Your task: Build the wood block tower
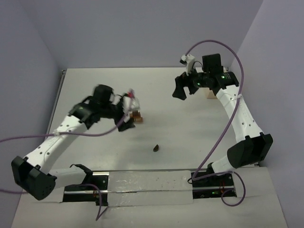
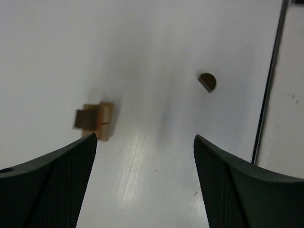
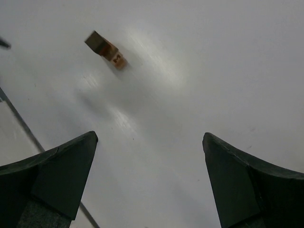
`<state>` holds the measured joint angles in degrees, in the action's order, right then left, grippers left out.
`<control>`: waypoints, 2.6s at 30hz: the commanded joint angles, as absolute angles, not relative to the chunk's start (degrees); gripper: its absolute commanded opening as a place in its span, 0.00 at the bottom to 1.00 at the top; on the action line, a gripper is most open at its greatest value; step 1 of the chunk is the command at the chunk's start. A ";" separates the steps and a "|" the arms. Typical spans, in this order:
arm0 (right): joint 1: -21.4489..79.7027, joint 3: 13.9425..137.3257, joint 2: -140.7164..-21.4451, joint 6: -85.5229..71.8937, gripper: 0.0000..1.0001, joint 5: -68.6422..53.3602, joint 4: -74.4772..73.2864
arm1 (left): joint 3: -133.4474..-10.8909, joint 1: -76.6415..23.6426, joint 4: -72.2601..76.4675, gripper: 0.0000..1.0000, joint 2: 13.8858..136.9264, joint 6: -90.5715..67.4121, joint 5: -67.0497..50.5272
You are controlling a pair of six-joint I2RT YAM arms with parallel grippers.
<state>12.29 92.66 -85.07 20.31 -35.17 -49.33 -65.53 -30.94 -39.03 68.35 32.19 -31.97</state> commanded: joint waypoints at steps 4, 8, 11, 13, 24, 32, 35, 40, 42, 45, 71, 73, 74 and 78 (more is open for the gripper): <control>-3.32 80.66 -81.92 17.05 1.00 -42.30 -49.41 | -68.32 -60.03 -52.74 0.84 83.52 45.76 2.83; -11.89 80.72 -82.80 17.26 1.00 -45.72 -51.69 | -72.85 -68.61 -58.02 0.83 93.47 46.05 9.66; -17.99 82.19 -84.12 18.07 1.00 -50.74 -54.30 | -76.91 -72.31 -60.76 0.82 101.95 45.57 12.18; -22.04 83.32 -85.43 19.42 1.00 -54.10 -56.55 | -81.22 -74.51 -62.65 0.81 106.56 44.93 13.20; -29.43 85.34 -87.71 28.64 1.00 -59.58 -65.91 | -96.75 -79.35 -65.65 0.80 123.20 43.24 17.04; -30.32 86.91 -89.62 32.75 1.00 -62.44 -70.64 | -99.88 -80.33 -67.38 0.79 128.69 42.55 18.87; -30.41 87.19 -90.09 33.52 1.00 -62.78 -71.40 | -99.31 -80.33 -67.12 0.76 129.93 42.60 19.81; -30.50 86.98 -90.55 34.10 1.00 -63.38 -71.89 | -98.28 -80.33 -66.09 0.63 130.35 42.36 20.84; -30.50 87.00 -90.90 34.18 1.00 -63.83 -72.10 | -97.93 -80.33 -65.52 0.53 130.44 42.36 21.77; -30.50 87.25 -91.22 34.68 1.00 -64.39 -72.81 | -96.94 -80.33 -64.49 0.42 129.55 42.45 22.57; -20.84 80.63 -88.88 20.25 1.00 -62.80 -60.27 | -97.21 -47.83 -48.62 0.00 91.83 13.16 -14.31; -19.25 79.49 -87.66 18.70 1.00 -60.97 -57.40 | -94.26 -43.61 -45.74 0.00 88.67 6.33 -14.27; -18.20 79.10 -87.23 17.78 1.00 -60.05 -56.40 | -92.61 -41.55 -43.76 0.00 87.04 2.59 -13.98; -15.28 79.24 -87.01 16.16 1.00 -58.21 -55.24 | -87.59 -37.46 -39.33 0.00 83.39 -12.10 -3.70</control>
